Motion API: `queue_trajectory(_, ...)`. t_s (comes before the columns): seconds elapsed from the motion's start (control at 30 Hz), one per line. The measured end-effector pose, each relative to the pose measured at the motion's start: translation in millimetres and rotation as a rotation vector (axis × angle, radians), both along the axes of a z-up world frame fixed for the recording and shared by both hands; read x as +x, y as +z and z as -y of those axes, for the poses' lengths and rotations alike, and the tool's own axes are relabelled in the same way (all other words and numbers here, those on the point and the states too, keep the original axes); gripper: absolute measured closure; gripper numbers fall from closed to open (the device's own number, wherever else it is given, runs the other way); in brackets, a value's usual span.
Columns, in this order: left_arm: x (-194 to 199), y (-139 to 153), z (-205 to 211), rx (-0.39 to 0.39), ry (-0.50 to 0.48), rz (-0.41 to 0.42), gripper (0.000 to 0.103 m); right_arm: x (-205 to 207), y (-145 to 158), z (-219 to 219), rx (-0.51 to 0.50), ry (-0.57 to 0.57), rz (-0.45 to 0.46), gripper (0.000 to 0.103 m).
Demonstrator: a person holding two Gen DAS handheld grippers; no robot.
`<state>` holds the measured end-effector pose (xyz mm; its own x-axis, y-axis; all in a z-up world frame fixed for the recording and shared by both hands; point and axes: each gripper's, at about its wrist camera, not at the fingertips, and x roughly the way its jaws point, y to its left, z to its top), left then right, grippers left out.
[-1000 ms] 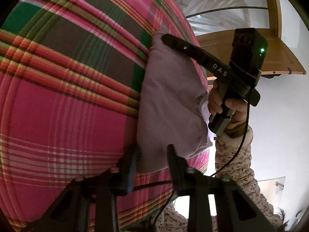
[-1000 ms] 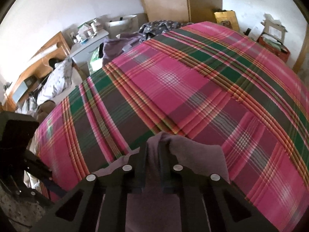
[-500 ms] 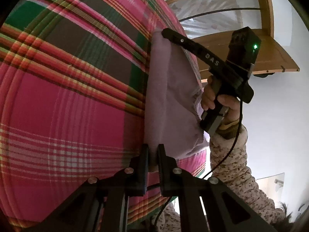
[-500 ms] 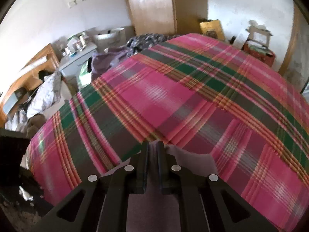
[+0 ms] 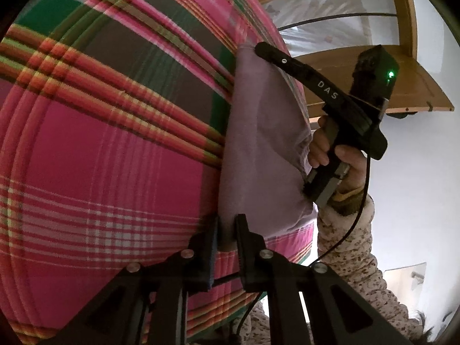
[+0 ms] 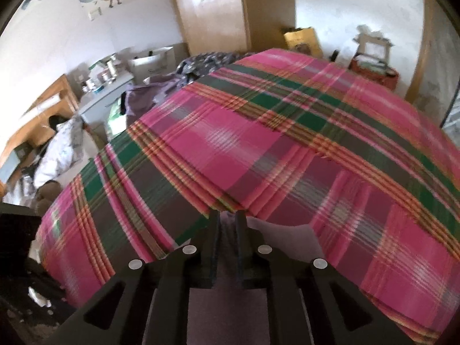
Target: Fold clothes
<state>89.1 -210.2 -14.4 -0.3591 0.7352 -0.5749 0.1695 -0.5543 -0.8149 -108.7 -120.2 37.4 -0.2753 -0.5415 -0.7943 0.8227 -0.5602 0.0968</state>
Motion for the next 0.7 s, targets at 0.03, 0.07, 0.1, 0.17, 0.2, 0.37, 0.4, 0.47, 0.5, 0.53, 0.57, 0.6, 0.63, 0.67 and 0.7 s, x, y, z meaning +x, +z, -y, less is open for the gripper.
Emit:
queue_trajectory(0.03, -0.2, 0.3, -0.1, 0.001, -0.001, 0.001, 0.090, 2.5, 3.0, -1.9, -0.005, -0.008, -0.015, 0.088)
queue_trajectory(0.07, -0.4, 0.6, -0.3, 0.001, -0.002, 0.002, 0.090, 4.4, 5.7, -4.0, -0.009, -0.015, -0.026, 0.085)
queue_trajectory(0.1, -0.7, 0.5, -0.2, 0.004, -0.002, 0.006, 0.089, 6.2, 8.0, -6.8, -0.015, -0.019, -0.029, 0.080)
queue_trajectory(0.17, -0.4, 0.4, 1.2, 0.013, 0.000, 0.012, 0.088, 11.5, 12.3, -13.5, -0.028, -0.026, -0.032, 0.077)
queue_trajectory(0.2, 0.1, 1.1, 1.2, 0.012, -0.001, 0.013, 0.088, 15.3, 14.3, -17.3, -0.029, -0.033, -0.044, 0.075)
queue_trajectory(0.37, 5.9, 6.8, 1.4, -0.014, -0.022, 0.023, 0.085, 33.4, 20.7, -35.2, -0.050, -0.068, -0.059, 0.075)
queue_trajectory(0.4, 8.5, 8.5, 2.6, -0.023, -0.023, 0.025, 0.085, 37.8, 22.1, -39.4, -0.056, -0.074, -0.060, 0.075)
queue_trajectory(0.47, 15.7, 12.2, 7.0, -0.045, -0.016, 0.026, 0.084, 51.7, 25.2, -46.6, -0.061, -0.079, -0.083, 0.074)
queue_trajectory(0.5, 20.2, 13.8, 10.2, -0.052, -0.011, 0.026, 0.084, 59.5, 25.7, -48.9, -0.057, -0.073, -0.101, 0.074)
queue_trajectory(0.53, 24.9, 15.2, 13.9, -0.054, -0.005, 0.026, 0.084, 68.8, 26.0, -51.7, -0.051, -0.064, -0.123, 0.074)
queue_trajectory(0.57, 30.1, 16.5, 18.1, -0.052, 0.005, 0.023, 0.084, 77.1, 25.5, -55.5, -0.043, -0.065, -0.147, 0.074)
queue_trajectory(0.6, 36.1, 17.9, 23.1, -0.048, 0.017, 0.020, 0.084, 84.7, 24.3, -60.2, -0.034, -0.073, -0.174, 0.074)
queue_trajectory(0.63, 40.2, 18.8, 26.1, -0.046, 0.026, 0.016, 0.082, 91.5, 21.8, -66.0, -0.023, -0.084, -0.187, 0.074)
queue_trajectory(0.67, 43.5, 19.3, 28.7, -0.046, 0.034, 0.014, 0.080, 96.2, 18.5, -72.5, -0.013, -0.097, -0.184, 0.074)
queue_trajectory(0.7, 47.2, 19.8, 30.2, -0.046, 0.044, 0.013, 0.079, 98.8, 14.7, -79.0, -0.009, -0.113, -0.173, 0.074)
